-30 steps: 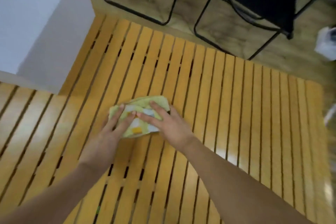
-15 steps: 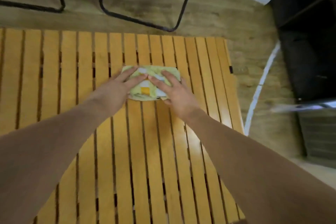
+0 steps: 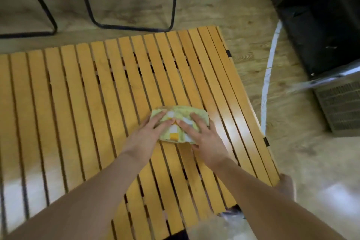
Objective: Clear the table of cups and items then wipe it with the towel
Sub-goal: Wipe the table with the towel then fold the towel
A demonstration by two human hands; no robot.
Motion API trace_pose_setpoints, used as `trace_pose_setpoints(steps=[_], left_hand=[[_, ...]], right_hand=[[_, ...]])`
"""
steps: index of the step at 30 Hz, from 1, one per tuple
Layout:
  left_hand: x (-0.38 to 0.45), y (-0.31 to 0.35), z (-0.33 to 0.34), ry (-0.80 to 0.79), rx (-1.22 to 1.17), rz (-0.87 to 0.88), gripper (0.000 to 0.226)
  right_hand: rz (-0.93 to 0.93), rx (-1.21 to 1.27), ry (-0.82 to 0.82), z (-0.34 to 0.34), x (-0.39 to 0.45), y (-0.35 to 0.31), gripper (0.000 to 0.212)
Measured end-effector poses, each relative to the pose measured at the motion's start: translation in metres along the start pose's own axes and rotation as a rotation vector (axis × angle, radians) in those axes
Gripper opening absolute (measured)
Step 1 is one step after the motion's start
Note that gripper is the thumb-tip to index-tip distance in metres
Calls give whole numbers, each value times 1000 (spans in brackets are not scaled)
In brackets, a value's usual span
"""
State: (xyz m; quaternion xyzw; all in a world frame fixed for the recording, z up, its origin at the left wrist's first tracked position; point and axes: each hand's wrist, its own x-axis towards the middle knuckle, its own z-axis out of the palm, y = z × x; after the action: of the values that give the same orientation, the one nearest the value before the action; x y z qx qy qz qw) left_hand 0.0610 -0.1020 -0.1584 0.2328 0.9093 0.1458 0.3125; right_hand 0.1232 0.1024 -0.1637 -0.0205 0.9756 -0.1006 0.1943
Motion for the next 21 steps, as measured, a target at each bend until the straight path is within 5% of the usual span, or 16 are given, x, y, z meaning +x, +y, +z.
trace_pose_setpoints(steps=[11, 21], left_hand=[[-195, -85, 73, -209, 87, 74, 132], [-261, -184, 65, 15, 61, -192, 129]], right_hand=[[30, 70, -115, 106, -155, -160, 96], [-309, -58, -202, 91, -71, -260, 110]])
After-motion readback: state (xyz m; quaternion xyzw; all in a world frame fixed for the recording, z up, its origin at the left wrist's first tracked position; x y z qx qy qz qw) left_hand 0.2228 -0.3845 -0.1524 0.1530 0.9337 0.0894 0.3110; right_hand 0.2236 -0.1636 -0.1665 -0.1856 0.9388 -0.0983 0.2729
